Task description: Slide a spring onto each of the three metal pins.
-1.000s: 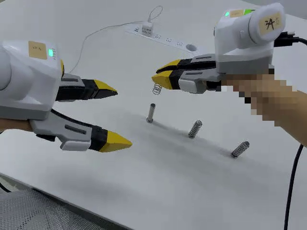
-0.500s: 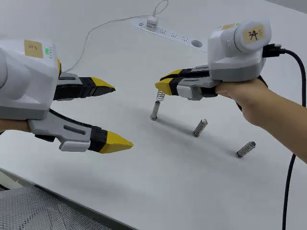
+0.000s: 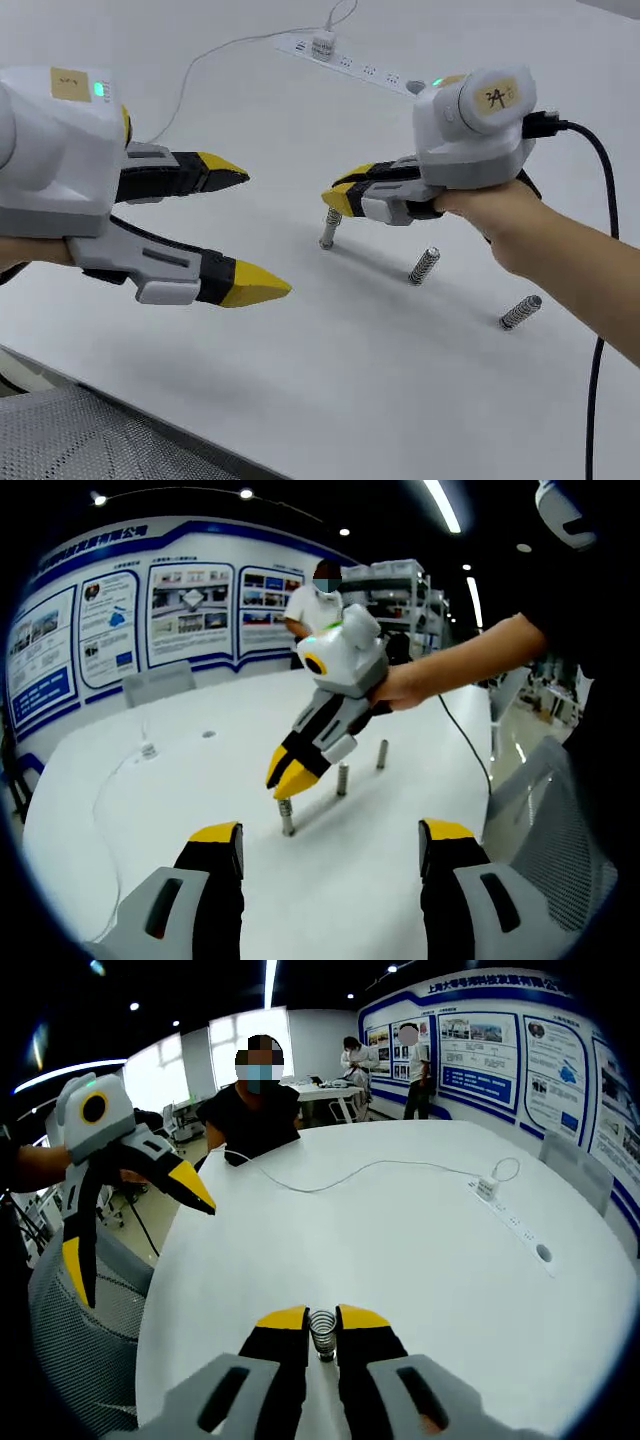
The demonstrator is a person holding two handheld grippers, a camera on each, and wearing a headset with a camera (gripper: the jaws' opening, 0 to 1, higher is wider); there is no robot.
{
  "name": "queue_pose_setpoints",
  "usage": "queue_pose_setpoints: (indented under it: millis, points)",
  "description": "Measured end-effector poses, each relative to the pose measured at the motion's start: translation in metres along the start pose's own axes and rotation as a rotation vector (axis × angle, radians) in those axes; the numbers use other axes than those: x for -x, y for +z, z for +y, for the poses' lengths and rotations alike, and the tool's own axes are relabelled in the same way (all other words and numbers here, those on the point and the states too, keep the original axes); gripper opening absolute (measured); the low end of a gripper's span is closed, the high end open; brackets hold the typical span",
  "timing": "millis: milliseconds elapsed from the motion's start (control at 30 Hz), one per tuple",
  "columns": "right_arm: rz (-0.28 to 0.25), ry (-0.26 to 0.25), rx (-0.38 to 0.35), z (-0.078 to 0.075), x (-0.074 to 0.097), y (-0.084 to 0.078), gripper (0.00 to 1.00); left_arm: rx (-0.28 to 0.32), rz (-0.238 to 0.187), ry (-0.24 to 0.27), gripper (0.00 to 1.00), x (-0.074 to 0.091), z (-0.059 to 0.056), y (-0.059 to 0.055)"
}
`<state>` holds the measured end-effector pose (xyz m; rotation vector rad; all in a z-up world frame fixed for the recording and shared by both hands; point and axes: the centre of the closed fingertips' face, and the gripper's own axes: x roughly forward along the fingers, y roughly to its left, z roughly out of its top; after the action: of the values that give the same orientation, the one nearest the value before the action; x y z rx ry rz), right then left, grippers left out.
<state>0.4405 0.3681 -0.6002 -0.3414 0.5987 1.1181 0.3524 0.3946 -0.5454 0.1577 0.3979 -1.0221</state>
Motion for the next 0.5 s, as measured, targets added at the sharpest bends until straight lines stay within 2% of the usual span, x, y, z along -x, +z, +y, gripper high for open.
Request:
queue_pose_setpoints:
  millis: [33, 200, 500]
  points:
    - [0.018, -0.005, 0.034, 0.0, -0.002, -0.004, 0.11, -0.001, 0.002, 0.002, 0.73, 0.0, 0.0, 0.0]
    - [0.038, -0.013, 0.053, 0.004, -0.009, -0.014, 0.11, 0.005, -0.003, 0.003, 0.73, 0.003, 0.001, 0.0]
    - [0.049, -0.032, 0.044, -0.001, -0.013, -0.022, 0.11, 0.011, 0.009, 0.009, 0.73, 0.004, 0.001, -0.004]
